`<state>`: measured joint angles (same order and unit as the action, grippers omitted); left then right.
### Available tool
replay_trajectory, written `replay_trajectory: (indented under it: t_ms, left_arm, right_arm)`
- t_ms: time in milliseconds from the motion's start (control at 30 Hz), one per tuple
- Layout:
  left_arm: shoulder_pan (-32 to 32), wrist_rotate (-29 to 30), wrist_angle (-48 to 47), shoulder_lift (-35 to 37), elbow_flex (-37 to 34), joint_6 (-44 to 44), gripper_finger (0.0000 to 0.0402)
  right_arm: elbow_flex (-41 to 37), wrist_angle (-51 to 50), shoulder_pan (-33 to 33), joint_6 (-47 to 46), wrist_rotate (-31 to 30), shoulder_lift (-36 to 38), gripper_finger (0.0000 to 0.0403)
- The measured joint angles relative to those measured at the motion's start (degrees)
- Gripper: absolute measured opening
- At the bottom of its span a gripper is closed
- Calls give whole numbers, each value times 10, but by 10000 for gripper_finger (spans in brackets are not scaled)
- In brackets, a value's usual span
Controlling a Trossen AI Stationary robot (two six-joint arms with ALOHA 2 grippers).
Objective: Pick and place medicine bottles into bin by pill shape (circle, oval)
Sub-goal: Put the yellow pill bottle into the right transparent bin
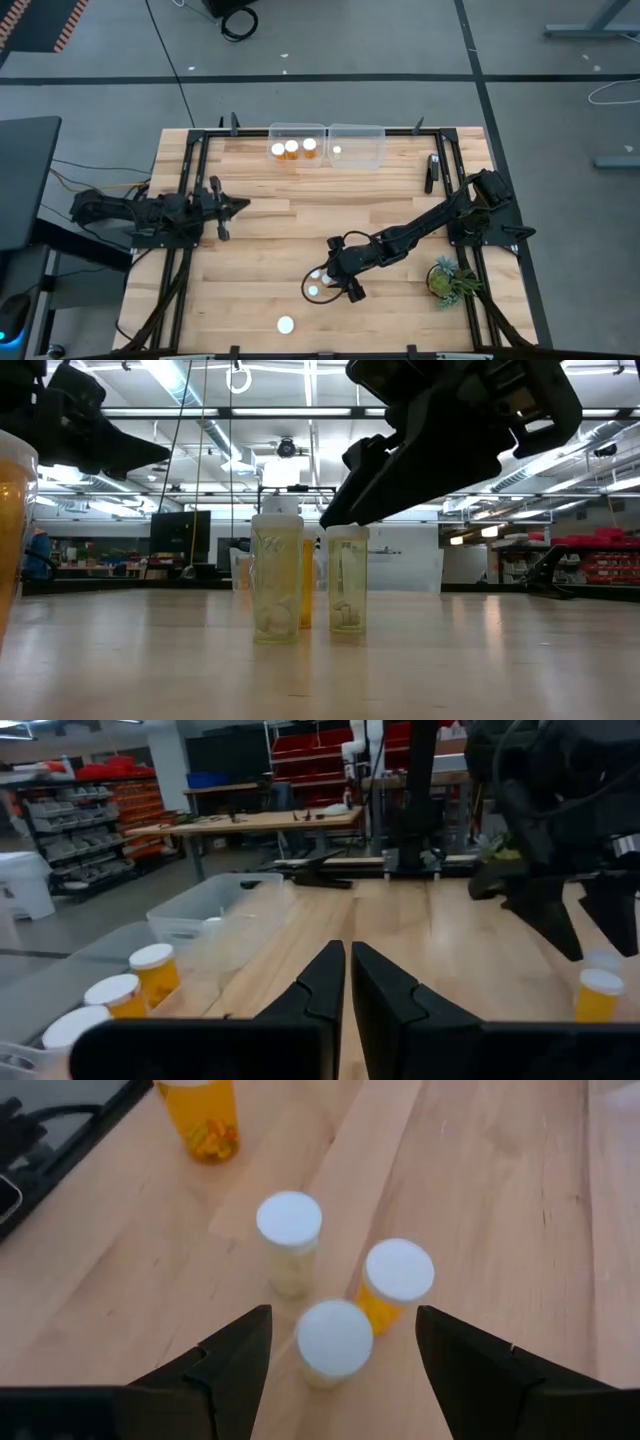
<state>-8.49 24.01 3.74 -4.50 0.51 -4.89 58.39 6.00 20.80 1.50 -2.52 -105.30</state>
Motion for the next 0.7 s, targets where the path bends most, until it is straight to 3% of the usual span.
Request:
replay_trajectory:
  t_ms: [233, 700]
  left_arm:
    - [-4, -1, -3, 0, 0, 4, 32]
    - [-4, -1, -6, 0, 0, 10, 32]
  right_arm:
    - [-1, 3, 1, -11, 0, 0, 255]
    - [-64, 122, 5, -30, -8, 0, 255]
